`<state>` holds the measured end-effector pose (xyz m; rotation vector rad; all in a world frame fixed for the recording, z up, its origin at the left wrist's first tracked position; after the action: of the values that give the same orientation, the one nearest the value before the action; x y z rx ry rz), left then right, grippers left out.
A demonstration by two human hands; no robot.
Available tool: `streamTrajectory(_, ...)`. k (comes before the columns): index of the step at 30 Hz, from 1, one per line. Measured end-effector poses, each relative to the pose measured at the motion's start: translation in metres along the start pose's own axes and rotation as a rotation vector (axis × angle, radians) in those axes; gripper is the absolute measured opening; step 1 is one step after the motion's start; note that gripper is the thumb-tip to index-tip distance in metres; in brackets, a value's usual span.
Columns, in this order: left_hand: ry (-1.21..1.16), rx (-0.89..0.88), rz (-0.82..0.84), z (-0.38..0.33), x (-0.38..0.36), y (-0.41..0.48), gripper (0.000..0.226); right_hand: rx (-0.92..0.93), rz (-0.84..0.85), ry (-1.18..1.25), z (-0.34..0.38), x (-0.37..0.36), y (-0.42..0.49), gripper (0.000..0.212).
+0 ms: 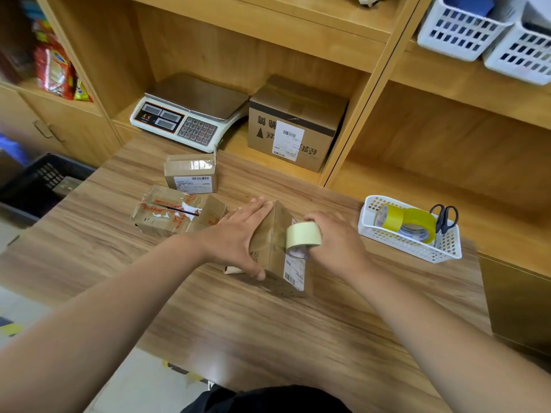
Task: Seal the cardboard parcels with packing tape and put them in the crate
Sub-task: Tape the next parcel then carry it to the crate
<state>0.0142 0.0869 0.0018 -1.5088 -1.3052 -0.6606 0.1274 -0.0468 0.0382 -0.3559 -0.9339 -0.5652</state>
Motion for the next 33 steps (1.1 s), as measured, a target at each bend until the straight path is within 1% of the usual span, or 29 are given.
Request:
streamTrajectory(2,-0.166,0.041,0.016,0.009,-0.005,-0.003,0.139,-0.117,-0.042,0.270,-0.018,-0.005,-0.006,0.038)
streamTrajectory(4,-0.335,0.105,-0.001,0.015,-0.008,-0.001,0.136,-0.159,-0.055,0.402,-0.027,-0.014,-0.013,0.034)
streamTrajectory(9,-0.529,0.144,-0.069,0.017,-0.020,0.014,0.129,-0.196,-0.101,0.417,-0.034,-0.025,-0.020,0.035)
streamTrajectory(12,-0.612,0.128,-0.075,0.017,-0.021,0.022,0.122,-0.193,-0.111,0.330,-0.035,-0.026,-0.024,0.034)
streamTrajectory(15,-0.700,0.108,-0.049,0.015,-0.025,0.029,0.113,-0.216,-0.118,0.293,-0.038,-0.029,-0.029,0.045)
streamTrajectory(17,-0.742,0.097,-0.017,0.015,-0.036,0.031,0.114,-0.230,-0.086,0.290,-0.038,-0.035,-0.033,0.049)
streamTrajectory(19,-0.708,0.095,0.035,0.015,-0.053,0.033,0.119,-0.229,-0.040,0.245,-0.036,-0.041,-0.035,0.048)
streamTrajectory(21,-0.595,0.097,0.068,0.013,-0.068,0.032,0.115,-0.226,0.015,0.160,-0.036,-0.049,-0.037,0.045)
streamTrajectory(23,-0.476,0.079,0.059,0.012,-0.079,0.032,0.109,-0.245,0.050,0.113,-0.041,-0.056,-0.041,0.044)
streamTrajectory(26,-0.408,0.048,0.047,0.013,-0.087,0.035,0.102,-0.269,0.055,0.122,-0.049,-0.059,-0.045,0.046)
streamTrajectory(30,-0.198,0.003,0.038,0.002,-0.087,0.044,0.101,-0.255,0.075,0.107,-0.051,-0.060,-0.044,0.051)
streamTrajectory(33,-0.207,0.004,0.041,-0.002,-0.090,0.047,0.100,-0.252,0.090,0.094,-0.050,-0.061,-0.043,0.047)
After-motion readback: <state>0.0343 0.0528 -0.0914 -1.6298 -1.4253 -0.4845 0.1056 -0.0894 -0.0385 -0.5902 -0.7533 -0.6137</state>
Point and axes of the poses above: each hand's wrist, its own y-axis towards the middle knuckle, its own x-axis out of the back of the hand, z = x × y, the point moved 7 cm from there along y, towards the middle knuckle, and after that the axes turned 12 degrees about y, right-handed, at the moved point
